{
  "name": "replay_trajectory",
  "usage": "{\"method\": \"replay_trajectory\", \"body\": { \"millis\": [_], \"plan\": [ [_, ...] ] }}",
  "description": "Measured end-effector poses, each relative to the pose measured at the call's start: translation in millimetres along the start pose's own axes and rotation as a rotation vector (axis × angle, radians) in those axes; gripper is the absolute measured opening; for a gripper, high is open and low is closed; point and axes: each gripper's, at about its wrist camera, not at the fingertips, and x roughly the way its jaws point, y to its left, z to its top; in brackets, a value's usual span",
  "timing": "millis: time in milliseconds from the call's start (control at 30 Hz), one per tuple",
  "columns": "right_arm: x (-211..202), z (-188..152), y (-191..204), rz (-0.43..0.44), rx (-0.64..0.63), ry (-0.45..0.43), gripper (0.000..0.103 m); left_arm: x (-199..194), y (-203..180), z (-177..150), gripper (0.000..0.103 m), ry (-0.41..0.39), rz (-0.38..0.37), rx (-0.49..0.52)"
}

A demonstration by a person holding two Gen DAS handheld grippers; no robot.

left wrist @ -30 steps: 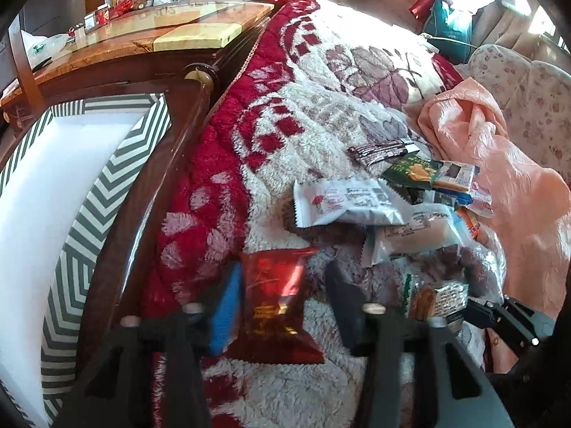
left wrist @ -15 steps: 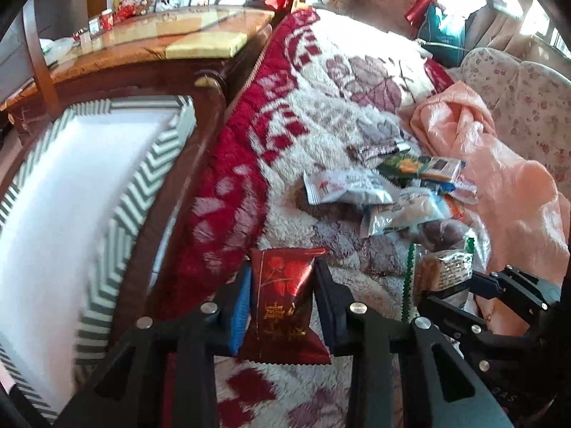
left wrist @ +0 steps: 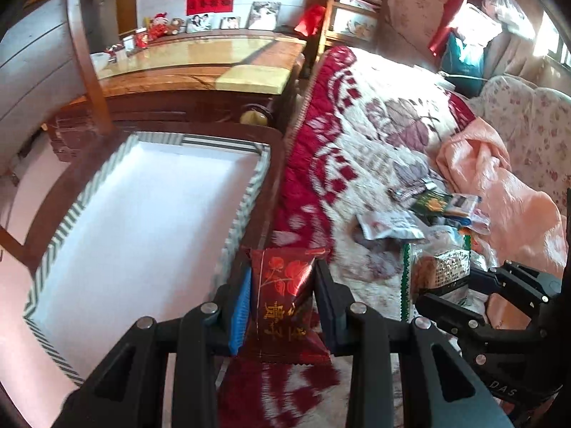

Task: Organize snacks
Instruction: 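Carry both packets into the white tray and open both grippers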

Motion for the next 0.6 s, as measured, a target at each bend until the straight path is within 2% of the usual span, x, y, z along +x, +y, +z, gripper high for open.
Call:
{"method": "replay_trajectory", "body": {
  "millis": [600],
  "plan": [
    [39.0, 54.2, 85.5, 0.105, -0.148, 0.029, 0.045, 4.6, 87.1, 1.3, 0.036, 0.018, 0.109, -0.121]
  ]
}}
